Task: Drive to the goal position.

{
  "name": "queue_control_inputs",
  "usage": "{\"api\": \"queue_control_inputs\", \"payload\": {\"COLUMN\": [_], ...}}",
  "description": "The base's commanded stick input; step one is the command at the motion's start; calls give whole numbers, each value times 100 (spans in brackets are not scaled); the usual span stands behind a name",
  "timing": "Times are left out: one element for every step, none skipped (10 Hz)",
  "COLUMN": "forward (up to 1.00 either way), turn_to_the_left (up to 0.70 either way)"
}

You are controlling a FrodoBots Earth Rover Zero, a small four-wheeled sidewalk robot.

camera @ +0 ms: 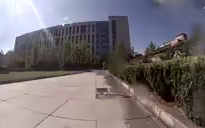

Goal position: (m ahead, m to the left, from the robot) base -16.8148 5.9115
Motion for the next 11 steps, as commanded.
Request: {"api": "queue_control_inputs", "payload": {"forward": [6,6,6,6,6,6,6,6,6,6,6], "turn_to_the_left": [0,0,0,0,0,0,0,0,0,0,0]}}
